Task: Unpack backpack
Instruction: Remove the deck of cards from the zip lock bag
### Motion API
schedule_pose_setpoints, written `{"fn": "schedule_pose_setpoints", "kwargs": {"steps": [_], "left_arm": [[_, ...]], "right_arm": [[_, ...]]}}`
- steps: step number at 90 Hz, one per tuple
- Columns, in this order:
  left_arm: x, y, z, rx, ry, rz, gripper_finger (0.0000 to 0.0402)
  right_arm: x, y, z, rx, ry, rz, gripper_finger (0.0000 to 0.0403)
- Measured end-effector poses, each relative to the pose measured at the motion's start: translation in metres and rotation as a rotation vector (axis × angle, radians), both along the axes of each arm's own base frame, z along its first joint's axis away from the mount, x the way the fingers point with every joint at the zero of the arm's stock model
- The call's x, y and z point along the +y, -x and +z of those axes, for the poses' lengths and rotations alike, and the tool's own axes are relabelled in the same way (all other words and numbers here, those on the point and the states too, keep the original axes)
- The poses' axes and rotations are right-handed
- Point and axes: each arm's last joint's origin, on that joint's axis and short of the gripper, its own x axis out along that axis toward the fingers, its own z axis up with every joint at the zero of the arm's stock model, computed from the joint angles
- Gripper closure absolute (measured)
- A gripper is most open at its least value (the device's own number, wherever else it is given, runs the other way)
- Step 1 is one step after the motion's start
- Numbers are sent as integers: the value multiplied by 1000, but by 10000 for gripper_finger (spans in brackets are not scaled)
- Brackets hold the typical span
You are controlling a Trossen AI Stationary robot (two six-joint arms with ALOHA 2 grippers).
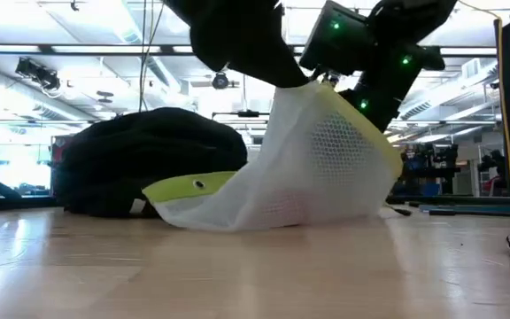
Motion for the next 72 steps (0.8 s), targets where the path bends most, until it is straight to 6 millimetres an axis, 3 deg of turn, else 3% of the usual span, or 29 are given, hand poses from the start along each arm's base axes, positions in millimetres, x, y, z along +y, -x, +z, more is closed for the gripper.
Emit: {"fn": "schedule_pose_setpoints", "kwargs": {"steps": [22,35,50,72], "left_arm": [[0,1,-1,12,1,0,401],[0,2,-1,16,-2,3,401],[1,2,-2,22,-11,6,401],[1,2,-2,21,-17,11,401]], "right_arm": [[26,19,27,18,-158,135,120],[40,25,29,58,-241,222,131],[52,28,30,62,-167,304,141],[40,24,33,-24,-36,127,139]]}}
